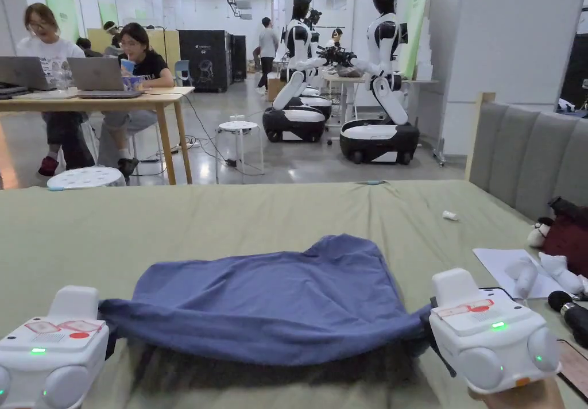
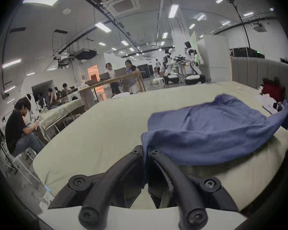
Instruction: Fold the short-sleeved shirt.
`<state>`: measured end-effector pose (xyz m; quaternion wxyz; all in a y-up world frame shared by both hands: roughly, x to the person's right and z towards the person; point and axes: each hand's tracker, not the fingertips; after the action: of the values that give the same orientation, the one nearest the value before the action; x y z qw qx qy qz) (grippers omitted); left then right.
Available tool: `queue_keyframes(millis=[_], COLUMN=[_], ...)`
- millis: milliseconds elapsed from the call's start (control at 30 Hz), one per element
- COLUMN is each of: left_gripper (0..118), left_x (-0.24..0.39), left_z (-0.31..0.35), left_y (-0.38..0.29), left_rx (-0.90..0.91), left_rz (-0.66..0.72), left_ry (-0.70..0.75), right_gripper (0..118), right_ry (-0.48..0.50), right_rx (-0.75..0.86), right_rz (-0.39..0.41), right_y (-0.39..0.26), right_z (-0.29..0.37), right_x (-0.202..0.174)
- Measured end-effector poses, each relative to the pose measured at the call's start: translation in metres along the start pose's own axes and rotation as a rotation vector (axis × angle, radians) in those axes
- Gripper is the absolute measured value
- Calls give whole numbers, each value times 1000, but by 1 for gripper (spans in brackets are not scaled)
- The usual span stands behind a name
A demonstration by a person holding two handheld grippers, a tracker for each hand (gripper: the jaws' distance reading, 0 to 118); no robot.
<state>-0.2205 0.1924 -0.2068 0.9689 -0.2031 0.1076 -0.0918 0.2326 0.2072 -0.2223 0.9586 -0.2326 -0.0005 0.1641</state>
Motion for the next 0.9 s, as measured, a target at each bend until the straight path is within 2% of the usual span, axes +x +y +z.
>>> queue_keyframes(millis=[100,167,233,400,433,467,500,533,567,600,667,733,800,833,867,900], left_gripper=[3,3,3,3,3,6,17,41,84,114,118,114,117,113,94,66], left_x=[-2,-3,-3,-4,-3,-1,0,0,-1,-3,-6,-8,-8,-7,-4,-2], left_z=[-7,-16,-24,-35,-37,-39,-37,-36,-34,-30,-19,-4,5,8,9,10], left_y=[-26,-38,-47,-52,-53,-56,-57,-59,-59,-58,-52,-39,-28,-23,-20,-18], left_rx=[-75,-115,-156,-192,-197,-202,-209,-214,-214,-214,-179,-82,-80,-77,-71,-65], left_rz=[4,1,-1,4,-2,-8,-15,-14,-4,13,60,99,85,86,88,87], left_ry=[-21,-23,-23,-30,-29,-31,-31,-37,-39,-42,-37,-50,-48,-46,-50,-50], right_gripper=[1,1,1,2,4,17,39,70,106,118,118,114,112,102,70,32], right_ry=[35,65,49,103,104,103,100,97,83,88,116,108,90,92,86,76], right_rx=[-143,-228,-285,-398,-395,-388,-381,-364,-335,-315,-242,-174,-147,-141,-126,-114], right_rz=[24,69,54,57,58,59,55,43,6,-27,-98,-131,-122,-108,-89,-84], right_y=[-23,-32,-42,-67,-69,-70,-68,-65,-60,-56,-44,-27,-17,-13,-10,-8], right_z=[-16,-32,-42,-64,-64,-63,-62,-59,-54,-50,-34,-20,-14,-14,-13,-14], right_x=[-2,-2,-2,-2,-3,-4,-3,-1,3,7,12,13,6,-1,-8,-15])
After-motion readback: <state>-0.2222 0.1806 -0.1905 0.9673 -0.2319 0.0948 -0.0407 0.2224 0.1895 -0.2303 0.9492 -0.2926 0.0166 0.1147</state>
